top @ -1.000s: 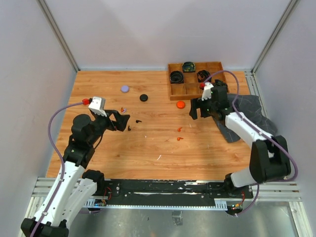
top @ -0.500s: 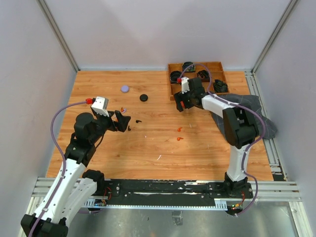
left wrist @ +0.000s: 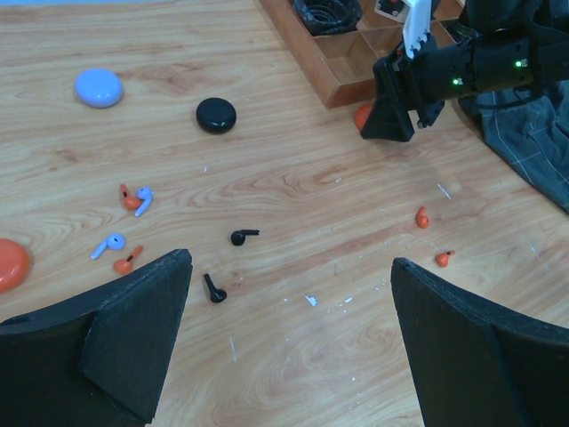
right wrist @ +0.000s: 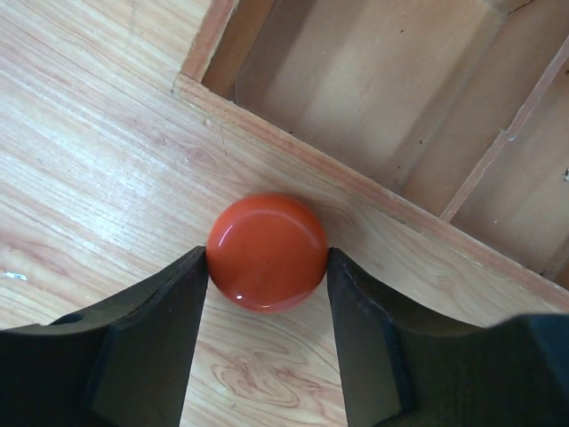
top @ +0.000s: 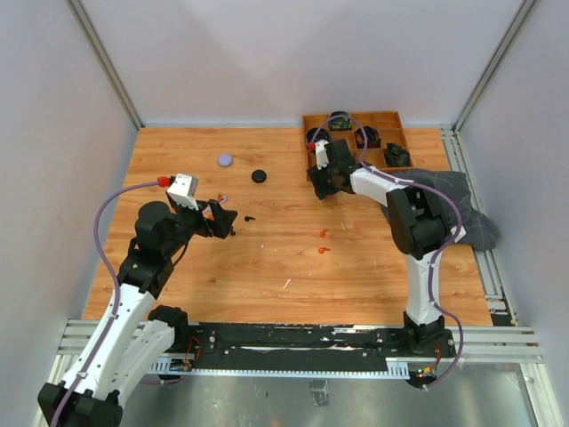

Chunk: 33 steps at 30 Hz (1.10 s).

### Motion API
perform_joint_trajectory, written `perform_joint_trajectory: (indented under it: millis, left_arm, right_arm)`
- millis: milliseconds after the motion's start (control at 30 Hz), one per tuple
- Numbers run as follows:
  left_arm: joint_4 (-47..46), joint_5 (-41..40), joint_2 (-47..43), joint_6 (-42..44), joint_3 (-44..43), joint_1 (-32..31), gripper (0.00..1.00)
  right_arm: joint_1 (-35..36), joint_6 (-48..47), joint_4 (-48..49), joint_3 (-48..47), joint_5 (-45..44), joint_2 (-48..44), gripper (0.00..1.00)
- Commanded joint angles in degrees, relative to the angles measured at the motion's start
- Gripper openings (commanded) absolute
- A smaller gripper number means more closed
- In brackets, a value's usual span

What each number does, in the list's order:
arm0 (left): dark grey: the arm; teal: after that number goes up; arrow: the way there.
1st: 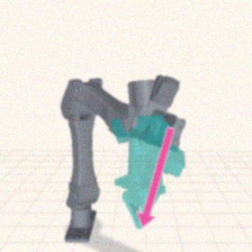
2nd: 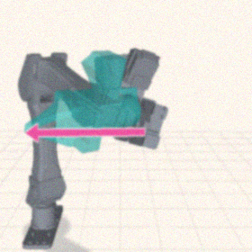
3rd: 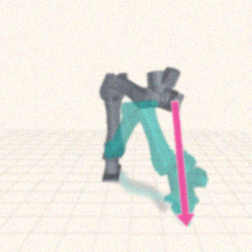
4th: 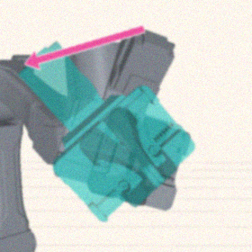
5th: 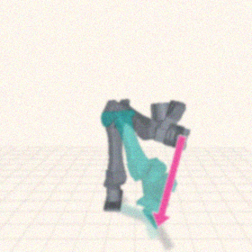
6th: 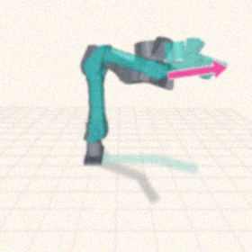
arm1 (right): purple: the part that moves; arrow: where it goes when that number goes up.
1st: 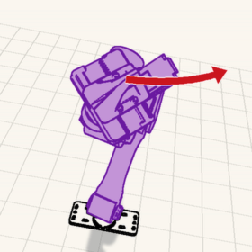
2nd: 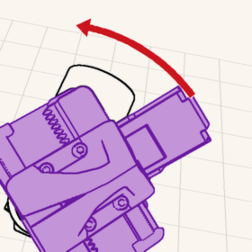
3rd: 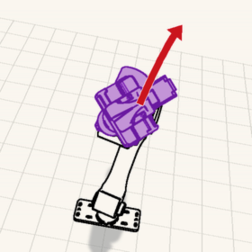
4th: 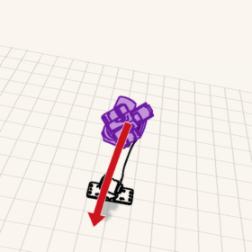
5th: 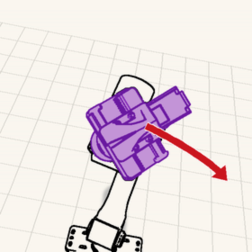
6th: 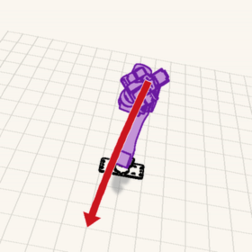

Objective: Insert the wireless bluetooth earbuds into the charging case
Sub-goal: Pick up the charging case at the center of the board.

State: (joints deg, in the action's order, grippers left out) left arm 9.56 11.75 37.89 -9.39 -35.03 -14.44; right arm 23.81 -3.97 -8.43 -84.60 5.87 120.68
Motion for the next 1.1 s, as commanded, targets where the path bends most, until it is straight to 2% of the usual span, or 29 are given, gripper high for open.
perform_joint_trajectory:
  millis: [0, 200, 433, 600, 800, 1067]
  left_arm:
    - [-1.47, 2.89, 0.25, 0.27, 0.40, -0.33, 0.99]
    - [-2.17, 5.11, 0.03, -1.39, 0.49, -0.32, 0.98]
    - [-1.14, 8.68, 3.21, -2.62, -1.53, -0.33, 0.98]
    - [2.05, 11.34, 7.65, -3.05, -4.59, -0.33, 0.98]
    - [1.44, 20.36, 11.43, -6.41, -6.20, -0.33, 0.95]
    - [0.88, 30.16, 16.06, -9.07, -6.34, -0.33, 0.87]
  right_arm:
    - [1.43, 0.43, -2.24, 0.74, -1.81, -1.35, 0.51]
    - [3.64, -0.16, -1.78, 5.29, -0.24, -6.60, 0.39]
    - [8.35, -4.18, 0.18, 15.11, 3.91, -19.25, 0.38]
    - [12.43, -10.85, -0.59, 19.29, 7.81, -26.91, 0.37]
    - [17.46, -19.23, -2.78, 20.93, 12.07, -33.64, 0.37]
    - [24.44, -26.05, -5.63, 19.48, 13.03, -37.40, 0.38]
